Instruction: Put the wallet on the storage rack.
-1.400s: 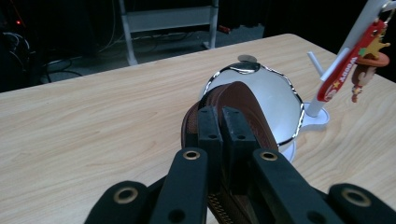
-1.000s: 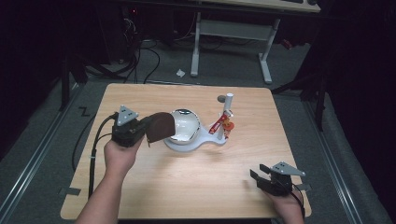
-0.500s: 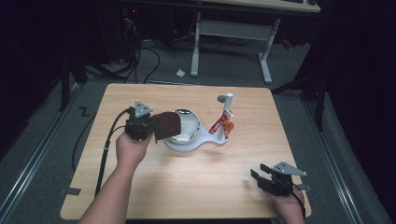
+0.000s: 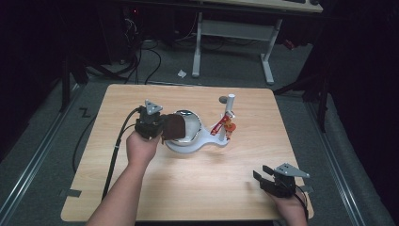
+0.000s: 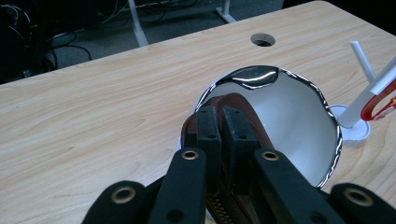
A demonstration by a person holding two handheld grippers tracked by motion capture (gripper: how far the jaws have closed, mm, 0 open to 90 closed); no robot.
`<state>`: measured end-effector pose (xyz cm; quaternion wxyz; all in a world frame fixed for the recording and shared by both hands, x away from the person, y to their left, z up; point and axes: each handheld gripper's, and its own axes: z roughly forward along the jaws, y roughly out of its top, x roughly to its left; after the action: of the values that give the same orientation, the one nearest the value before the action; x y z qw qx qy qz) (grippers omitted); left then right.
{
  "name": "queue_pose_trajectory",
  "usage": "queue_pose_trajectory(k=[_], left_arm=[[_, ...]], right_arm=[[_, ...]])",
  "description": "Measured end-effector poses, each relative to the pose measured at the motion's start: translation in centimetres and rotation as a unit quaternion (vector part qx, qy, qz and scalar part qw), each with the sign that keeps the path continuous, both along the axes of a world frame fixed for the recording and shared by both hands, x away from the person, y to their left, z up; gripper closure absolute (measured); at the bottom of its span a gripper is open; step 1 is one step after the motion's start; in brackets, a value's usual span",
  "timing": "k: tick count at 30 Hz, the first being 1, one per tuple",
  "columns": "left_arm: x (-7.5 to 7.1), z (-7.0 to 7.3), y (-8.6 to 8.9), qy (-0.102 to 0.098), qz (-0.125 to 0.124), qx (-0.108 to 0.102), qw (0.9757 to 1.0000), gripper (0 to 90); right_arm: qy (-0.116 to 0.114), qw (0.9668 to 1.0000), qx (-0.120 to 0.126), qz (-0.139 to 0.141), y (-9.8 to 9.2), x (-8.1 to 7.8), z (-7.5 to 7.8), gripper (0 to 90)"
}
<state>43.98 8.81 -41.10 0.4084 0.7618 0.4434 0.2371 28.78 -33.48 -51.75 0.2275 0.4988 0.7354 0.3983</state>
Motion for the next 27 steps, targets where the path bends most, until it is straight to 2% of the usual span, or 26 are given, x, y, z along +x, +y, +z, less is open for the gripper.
queue_pose_trajectory(k=[6, 8, 19, 27], left_arm=[[0.4, -0.4, -0.8, 0.0, 0.004, 0.001, 1.0, 86.3], [0.4, -0.4, -1.0, -0.001, 0.004, 0.007, 1.0, 86.2], [0.5, -0.4, -1.3, 0.001, 0.02, 0.012, 0.9997, 85.9], [1.2, -0.6, -2.3, -0.002, 0.024, 0.021, 0.9995, 85.7]], right_arm=[[-0.001, 1.0, -0.001, 0.001, 0.1, 0.0, 0.0, 48.5], [0.0, 1.0, 0.001, 0.001, 0.0, 0.1, -0.1, 48.5], [-0.001, 1.0, 0.007, 0.002, 0.0, 0.2, 0.0, 48.5], [0.0, 1.0, 0.008, 0.002, 0.0, 0.2, 0.0, 48.5]])
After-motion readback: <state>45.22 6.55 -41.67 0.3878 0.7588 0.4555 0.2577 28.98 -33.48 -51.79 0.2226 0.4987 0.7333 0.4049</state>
